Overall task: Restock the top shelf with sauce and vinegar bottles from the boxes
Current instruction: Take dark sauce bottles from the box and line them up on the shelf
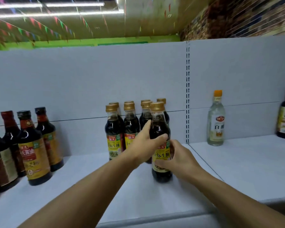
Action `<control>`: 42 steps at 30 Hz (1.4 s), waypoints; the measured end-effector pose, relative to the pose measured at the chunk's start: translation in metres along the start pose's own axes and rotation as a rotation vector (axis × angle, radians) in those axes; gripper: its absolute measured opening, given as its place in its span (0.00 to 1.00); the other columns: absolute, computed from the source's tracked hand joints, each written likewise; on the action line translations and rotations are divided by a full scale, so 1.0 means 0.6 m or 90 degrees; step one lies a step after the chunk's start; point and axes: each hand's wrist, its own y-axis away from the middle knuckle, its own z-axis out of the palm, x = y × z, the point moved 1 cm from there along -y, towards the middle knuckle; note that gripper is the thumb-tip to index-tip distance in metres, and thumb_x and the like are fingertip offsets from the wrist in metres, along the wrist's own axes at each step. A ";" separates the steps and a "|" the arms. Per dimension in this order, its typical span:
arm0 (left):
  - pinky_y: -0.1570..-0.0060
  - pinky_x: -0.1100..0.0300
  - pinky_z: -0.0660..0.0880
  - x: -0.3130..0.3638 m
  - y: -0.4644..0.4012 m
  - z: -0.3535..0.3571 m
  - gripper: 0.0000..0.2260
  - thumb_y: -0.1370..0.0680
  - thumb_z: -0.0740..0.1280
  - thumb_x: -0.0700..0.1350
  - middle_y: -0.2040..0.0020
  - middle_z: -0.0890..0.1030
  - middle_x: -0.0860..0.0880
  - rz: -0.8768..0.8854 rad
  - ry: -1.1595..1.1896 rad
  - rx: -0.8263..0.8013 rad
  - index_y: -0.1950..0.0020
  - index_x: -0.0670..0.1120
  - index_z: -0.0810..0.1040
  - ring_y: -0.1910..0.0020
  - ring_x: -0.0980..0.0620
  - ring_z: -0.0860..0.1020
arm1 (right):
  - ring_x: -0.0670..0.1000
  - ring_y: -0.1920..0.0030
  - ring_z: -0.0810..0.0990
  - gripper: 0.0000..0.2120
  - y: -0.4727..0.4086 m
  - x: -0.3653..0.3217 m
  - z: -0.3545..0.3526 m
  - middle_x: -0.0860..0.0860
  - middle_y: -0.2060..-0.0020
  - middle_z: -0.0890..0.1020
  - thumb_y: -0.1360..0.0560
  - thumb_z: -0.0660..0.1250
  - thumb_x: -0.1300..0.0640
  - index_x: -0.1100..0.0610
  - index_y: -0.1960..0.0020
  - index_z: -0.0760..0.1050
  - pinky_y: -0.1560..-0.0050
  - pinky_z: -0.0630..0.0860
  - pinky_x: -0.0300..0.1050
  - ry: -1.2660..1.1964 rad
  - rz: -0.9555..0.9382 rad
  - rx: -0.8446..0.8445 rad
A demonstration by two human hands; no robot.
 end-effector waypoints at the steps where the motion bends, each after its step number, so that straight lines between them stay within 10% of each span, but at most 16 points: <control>1: 0.56 0.62 0.78 -0.010 -0.003 0.007 0.15 0.21 0.67 0.44 0.52 0.80 0.59 -0.014 0.012 -0.012 0.50 0.65 0.67 0.51 0.59 0.81 | 0.44 0.48 0.81 0.29 -0.011 0.011 -0.005 0.40 0.50 0.82 0.42 0.77 0.40 0.39 0.45 0.68 0.46 0.80 0.51 0.011 0.011 0.006; 8: 0.32 0.53 0.71 -0.086 -0.020 0.049 0.22 0.24 0.68 0.45 0.38 0.79 0.58 -0.067 -0.041 -0.057 0.31 0.57 0.70 0.37 0.59 0.76 | 0.45 0.52 0.81 0.27 -0.090 0.058 -0.041 0.43 0.54 0.81 0.41 0.79 0.44 0.43 0.47 0.70 0.46 0.79 0.52 0.032 0.044 0.048; 18: 0.37 0.64 0.69 -0.124 -0.038 0.044 0.21 0.22 0.67 0.41 0.38 0.77 0.62 -0.061 -0.145 -0.034 0.33 0.59 0.70 0.38 0.64 0.74 | 0.50 0.49 0.80 0.31 -0.159 0.071 -0.022 0.45 0.49 0.81 0.36 0.79 0.48 0.48 0.39 0.68 0.45 0.79 0.53 0.056 0.030 0.030; 33: 0.41 0.53 0.76 -0.133 -0.049 0.040 0.17 0.22 0.68 0.47 0.44 0.77 0.53 -0.101 -0.296 0.021 0.34 0.49 0.71 0.45 0.54 0.76 | 0.47 0.49 0.79 0.32 -0.169 0.082 -0.019 0.44 0.48 0.79 0.33 0.79 0.51 0.50 0.34 0.66 0.50 0.76 0.43 0.008 -0.003 -0.008; 42: 0.39 0.60 0.72 -0.129 -0.008 0.030 0.24 0.20 0.66 0.47 0.32 0.72 0.49 -0.130 -0.304 0.004 0.25 0.48 0.65 0.36 0.52 0.73 | 0.39 0.51 0.78 0.31 -0.165 0.086 -0.017 0.42 0.48 0.79 0.30 0.77 0.54 0.47 0.32 0.64 0.55 0.72 0.37 -0.063 0.008 -0.065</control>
